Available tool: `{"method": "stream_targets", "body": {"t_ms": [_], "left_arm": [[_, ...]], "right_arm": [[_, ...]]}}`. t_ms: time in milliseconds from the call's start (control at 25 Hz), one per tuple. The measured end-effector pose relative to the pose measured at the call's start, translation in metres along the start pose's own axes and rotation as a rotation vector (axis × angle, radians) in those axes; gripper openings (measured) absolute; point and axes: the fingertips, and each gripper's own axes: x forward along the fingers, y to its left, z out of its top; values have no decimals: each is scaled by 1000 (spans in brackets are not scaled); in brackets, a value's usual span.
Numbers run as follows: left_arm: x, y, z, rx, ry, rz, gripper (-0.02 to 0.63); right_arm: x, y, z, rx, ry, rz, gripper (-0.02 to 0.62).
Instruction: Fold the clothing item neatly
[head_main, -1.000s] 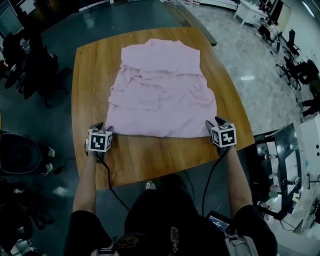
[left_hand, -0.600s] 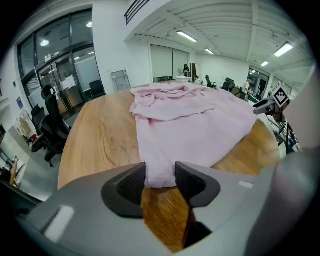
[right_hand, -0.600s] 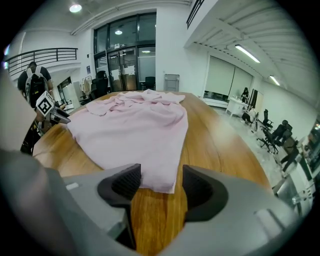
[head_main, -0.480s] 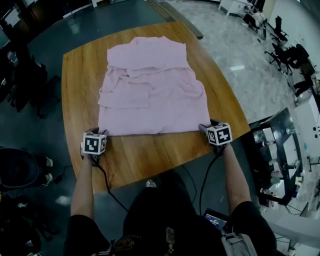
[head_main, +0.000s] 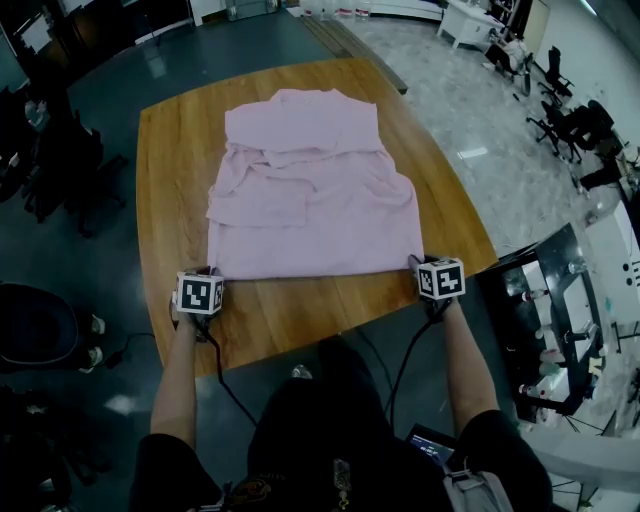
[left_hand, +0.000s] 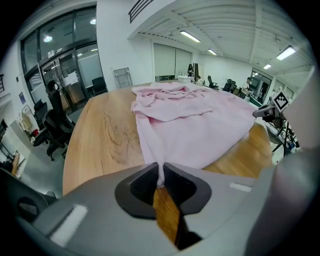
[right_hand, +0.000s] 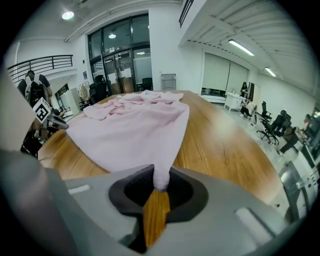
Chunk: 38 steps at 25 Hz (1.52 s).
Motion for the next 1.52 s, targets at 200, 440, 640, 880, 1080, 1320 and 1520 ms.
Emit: {"method": "stream_targets", "body": {"t_ms": [200, 440, 640, 880, 1080, 1320, 1520], "left_arm": [[-28, -15, -36, -33, -12, -26, 40], [-62, -45, -81, -67, -12, -6, 40], [-84, -67, -117, -106, 10, 44, 40], [-119, -101, -133, -149, -25, 87, 38], [-170, -95, -117, -190, -136, 129, 34], [-235, -82, -53, -158, -268, 199, 31], [-284, -78, -16, -128, -354, 258, 31]], "right_arm": [[-27, 5, -20, 6, -23, -11, 54], [-57, 11, -59, -1, -29, 16, 54], [-81, 15, -79, -33, -62, 39, 54], [-119, 4, -87, -71, -117, 71, 54], [-157, 3, -59, -97, -213, 105, 54], [-200, -2, 4, -120, -328, 133, 52], [-237, -6, 42, -116, -421, 137, 52]]}}
